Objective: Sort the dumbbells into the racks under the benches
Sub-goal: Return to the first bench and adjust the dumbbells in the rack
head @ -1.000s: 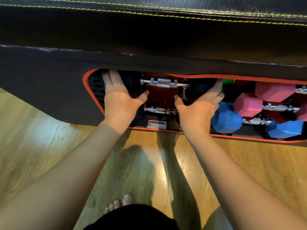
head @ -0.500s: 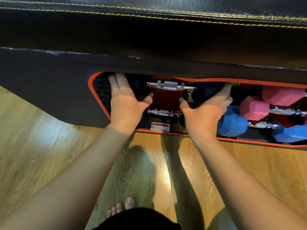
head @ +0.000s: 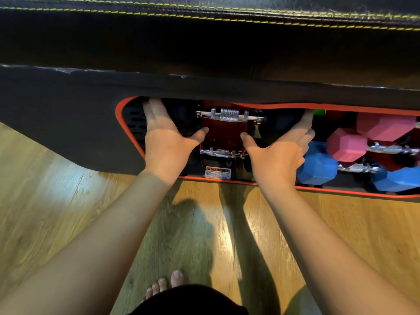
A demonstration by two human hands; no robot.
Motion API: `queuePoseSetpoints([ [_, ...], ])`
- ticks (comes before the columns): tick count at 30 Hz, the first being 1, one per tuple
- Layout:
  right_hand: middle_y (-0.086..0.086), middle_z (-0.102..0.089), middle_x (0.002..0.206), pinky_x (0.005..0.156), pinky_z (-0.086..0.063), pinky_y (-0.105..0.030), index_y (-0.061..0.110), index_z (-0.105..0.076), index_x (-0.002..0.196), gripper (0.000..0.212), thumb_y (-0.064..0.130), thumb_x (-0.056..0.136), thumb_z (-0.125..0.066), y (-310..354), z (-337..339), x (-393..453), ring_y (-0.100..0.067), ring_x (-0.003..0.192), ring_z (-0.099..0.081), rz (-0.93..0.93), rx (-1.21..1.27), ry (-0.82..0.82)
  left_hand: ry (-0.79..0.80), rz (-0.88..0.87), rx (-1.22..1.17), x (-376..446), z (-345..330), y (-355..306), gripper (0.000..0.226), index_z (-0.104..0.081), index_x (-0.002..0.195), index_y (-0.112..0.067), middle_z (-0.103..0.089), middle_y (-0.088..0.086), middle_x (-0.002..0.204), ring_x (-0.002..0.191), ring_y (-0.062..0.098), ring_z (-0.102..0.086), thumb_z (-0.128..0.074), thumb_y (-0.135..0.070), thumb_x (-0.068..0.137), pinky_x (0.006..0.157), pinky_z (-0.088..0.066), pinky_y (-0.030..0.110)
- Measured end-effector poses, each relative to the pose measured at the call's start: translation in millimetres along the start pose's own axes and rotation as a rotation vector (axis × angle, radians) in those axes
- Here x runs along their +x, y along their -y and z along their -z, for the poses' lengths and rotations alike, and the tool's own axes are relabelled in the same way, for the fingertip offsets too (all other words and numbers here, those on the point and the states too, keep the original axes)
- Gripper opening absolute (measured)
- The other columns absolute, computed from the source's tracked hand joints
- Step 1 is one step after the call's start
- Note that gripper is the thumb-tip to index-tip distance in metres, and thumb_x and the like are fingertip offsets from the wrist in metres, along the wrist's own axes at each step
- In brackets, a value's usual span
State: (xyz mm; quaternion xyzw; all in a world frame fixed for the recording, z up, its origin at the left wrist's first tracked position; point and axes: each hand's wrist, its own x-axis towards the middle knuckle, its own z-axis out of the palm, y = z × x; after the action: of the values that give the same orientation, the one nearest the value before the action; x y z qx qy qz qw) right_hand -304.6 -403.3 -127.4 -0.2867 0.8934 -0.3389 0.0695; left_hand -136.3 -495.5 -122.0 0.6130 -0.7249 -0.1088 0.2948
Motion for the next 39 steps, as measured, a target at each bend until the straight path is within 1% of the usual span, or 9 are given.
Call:
queuePoseSetpoints([
  [2,-0.007,-0.027,0.146,0.098,-0.039,-0.048,0.01,-0.016,0.147,0.125,0.083,0.058,-0.064,-4,4,-4,-0.036,0.126,-0.038,0.039,-0.017,-0.055,0.009,0.072,-0.187,-4,-1,5,0.124,-0.018,0.141,-0.009,-0.043,0.025,0.138,0.121,0.029,-0.052,-0.06,-0.087,0.053,0.096,-0.047,0.025],
  [5,0.028,-0.021,0.14,0.111,-0.025,-0.045,0.026,-0.007,0.152,0.122,0.074,0.061,-0.073,-24,10,-18,-0.018,0.139,-0.028,0.088,0.35,-0.14,-0.002,0.152,-0.515,-17,-11,19,0.128,-0.008,0.149,-0.03,-0.018,0.005,0.156,0.142,0.015,-0.024,-0.087,-0.059,0.052,0.116,-0.021,0.031],
  [7,0.017,-0.029,0.139,0.113,-0.03,-0.05,0.019,-0.018,0.151,0.112,0.068,0.068,-0.073,-47,7,-30,-0.016,0.136,-0.03,0.062,0.379,-0.129,0.051,0.231,-0.634,-27,-23,32,0.133,-0.006,0.151,-0.03,-0.014,-0.002,0.157,0.143,0.011,-0.021,-0.092,-0.047,0.051,0.116,-0.02,0.028],
  [9,-0.002,-0.038,0.133,0.105,-0.037,-0.052,0.014,-0.031,0.144,0.097,0.061,0.071,-0.073,-66,-2,-36,-0.023,0.126,-0.038,0.028,0.212,-0.043,0.124,0.293,-0.559,-36,-39,44,0.134,-0.005,0.153,-0.021,-0.017,0.004,0.155,0.142,0.013,-0.023,-0.093,-0.04,0.053,0.112,-0.02,0.023],
  [11,-0.01,-0.036,0.136,0.103,-0.039,-0.051,0.016,-0.028,0.144,0.098,0.055,0.069,-0.078,-76,-14,-34,-0.029,0.125,-0.037,-0.018,0.04,0.09,0.174,0.305,-0.397,-41,-53,52,0.132,-0.007,0.152,-0.017,-0.021,0.008,0.151,0.139,0.019,-0.028,-0.092,-0.038,0.053,0.107,-0.023,0.022],
  [15,-0.016,-0.023,0.15,0.105,-0.038,-0.049,0.023,-0.013,0.15,0.111,0.052,0.067,-0.081,-72,-40,-17,-0.038,0.134,-0.029,-0.016,-0.08,0.232,0.282,0.254,-0.229,-36,-76,57,0.125,-0.01,0.149,-0.02,-0.023,0.012,0.148,0.136,0.033,-0.031,-0.091,-0.037,0.056,0.106,-0.035,0.042],
  [18,-0.017,-0.019,0.151,0.107,-0.031,-0.046,0.02,-0.009,0.15,0.112,0.055,0.069,-0.078,-64,-58,-6,-0.041,0.135,-0.025,0.025,-0.181,0.321,0.326,0.199,-0.093,-31,-88,57,0.118,-0.015,0.144,-0.02,-0.026,0.013,0.146,0.132,0.036,-0.037,-0.091,-0.038,0.056,0.105,-0.039,0.047],
  [25,-0.014,-0.025,0.132,0.098,-0.039,-0.049,0.029,-0.012,0.142,0.102,0.044,0.068,-0.081,-59,-78,-1,-0.043,0.117,-0.037,-0.065,-0.183,0.233,0.276,0.153,0.054,-30,-106,58,0.107,-0.026,0.134,-0.013,-0.035,0.016,0.137,0.124,0.035,-0.046,-0.09,-0.044,0.054,0.099,-0.045,0.043],
  [39,-0.014,-0.024,0.129,0.098,-0.039,-0.051,0.033,-0.01,0.136,0.099,0.041,0.067,-0.08,-65,-83,-1,-0.043,0.112,-0.036,-0.024,-0.176,0.199,0.291,0.137,0.045,-33,-106,60,0.103,-0.017,0.133,-0.027,-0.032,0.012,0.136,0.125,0.032,-0.045,-0.087,-0.044,0.06,0.096,-0.046,0.041],
])
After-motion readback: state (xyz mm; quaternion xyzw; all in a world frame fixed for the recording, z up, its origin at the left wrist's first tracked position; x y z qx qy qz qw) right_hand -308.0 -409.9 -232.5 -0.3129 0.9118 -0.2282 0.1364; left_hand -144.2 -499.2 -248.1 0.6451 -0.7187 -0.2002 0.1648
